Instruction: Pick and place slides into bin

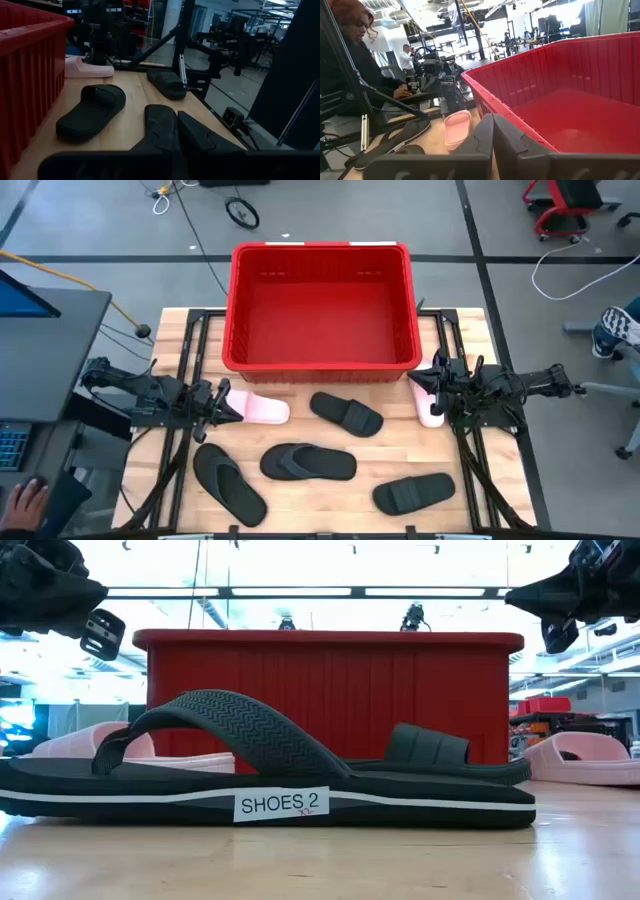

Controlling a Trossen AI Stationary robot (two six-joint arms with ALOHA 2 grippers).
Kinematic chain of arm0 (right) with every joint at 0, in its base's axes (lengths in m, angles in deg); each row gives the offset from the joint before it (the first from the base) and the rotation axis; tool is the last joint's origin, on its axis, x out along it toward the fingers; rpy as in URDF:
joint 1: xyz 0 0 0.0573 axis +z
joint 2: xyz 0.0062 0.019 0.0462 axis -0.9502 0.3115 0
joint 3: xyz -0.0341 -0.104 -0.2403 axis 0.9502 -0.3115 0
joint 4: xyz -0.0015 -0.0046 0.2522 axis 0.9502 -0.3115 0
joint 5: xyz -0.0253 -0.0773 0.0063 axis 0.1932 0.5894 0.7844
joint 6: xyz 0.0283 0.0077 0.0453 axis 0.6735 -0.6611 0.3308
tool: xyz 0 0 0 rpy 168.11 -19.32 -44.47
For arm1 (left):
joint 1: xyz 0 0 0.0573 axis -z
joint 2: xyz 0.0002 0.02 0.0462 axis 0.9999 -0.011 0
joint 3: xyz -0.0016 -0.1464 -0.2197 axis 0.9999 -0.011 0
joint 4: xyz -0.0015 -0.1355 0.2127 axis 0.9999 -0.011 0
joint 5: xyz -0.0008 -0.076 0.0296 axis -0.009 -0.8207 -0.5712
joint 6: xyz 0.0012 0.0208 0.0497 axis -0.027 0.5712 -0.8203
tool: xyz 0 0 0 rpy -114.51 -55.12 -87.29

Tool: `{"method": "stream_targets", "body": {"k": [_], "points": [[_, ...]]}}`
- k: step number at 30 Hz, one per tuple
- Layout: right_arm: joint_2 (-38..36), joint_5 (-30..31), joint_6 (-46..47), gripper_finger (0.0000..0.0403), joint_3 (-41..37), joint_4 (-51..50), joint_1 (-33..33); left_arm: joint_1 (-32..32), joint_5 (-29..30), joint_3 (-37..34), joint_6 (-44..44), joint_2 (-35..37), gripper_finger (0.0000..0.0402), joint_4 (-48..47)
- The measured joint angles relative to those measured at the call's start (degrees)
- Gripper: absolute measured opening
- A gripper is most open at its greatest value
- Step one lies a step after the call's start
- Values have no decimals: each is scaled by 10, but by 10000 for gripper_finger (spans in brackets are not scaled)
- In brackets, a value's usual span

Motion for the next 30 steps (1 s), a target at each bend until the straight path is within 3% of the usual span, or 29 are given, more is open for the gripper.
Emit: {"method": "stream_targets", "body": {"k": [30], "points": [[0, 0, 0, 13, 0, 0, 0, 0, 0, 0, 0, 0, 36, 0]]}}
